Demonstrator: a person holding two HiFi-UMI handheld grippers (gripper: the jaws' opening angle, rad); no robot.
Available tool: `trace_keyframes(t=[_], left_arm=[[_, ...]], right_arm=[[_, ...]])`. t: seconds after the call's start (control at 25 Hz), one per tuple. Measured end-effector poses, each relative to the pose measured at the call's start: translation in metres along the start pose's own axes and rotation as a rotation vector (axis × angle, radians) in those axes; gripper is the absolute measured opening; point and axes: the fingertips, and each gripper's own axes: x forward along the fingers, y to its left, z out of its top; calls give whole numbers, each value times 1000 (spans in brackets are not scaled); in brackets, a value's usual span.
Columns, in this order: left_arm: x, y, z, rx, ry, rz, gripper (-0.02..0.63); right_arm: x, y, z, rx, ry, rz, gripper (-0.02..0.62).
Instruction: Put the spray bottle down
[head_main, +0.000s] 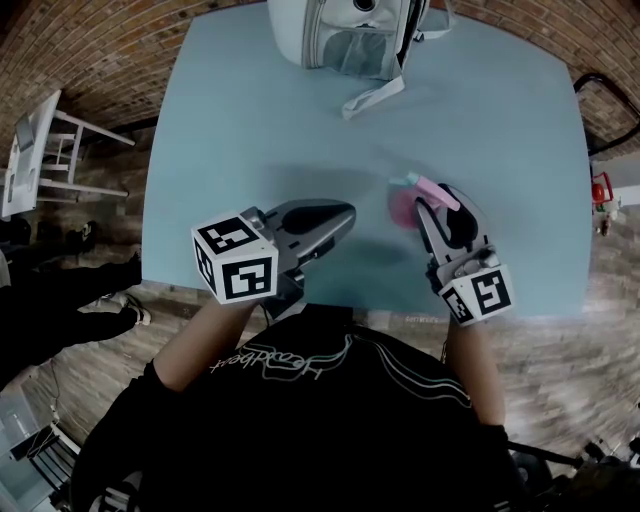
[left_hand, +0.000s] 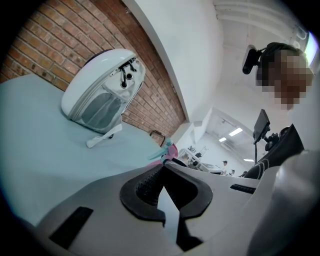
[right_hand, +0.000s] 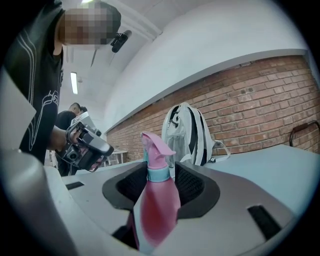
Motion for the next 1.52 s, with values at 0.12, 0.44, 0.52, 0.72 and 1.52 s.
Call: trace_keyframes(t=[0.12,0.44,0.52,0.72,1.52], left_arm=[[-2,-2,1,-11,-16,-2,8],[-6,-29,5,66,-45,13,8],[-9,-41,6,110,-56,18,8],[-20,-76,-7,139,-75,16,8],[-58,-244,-52,419,-128,32,8]], right_arm=[[-4,-1,-1,17,4,0,146],[-25,-1,5,63,13,-9,172],[-34,1,10,49,17,-18,172],[-68,22,21,33,35,-17,172],[-206,166,112,28,21,269,40]])
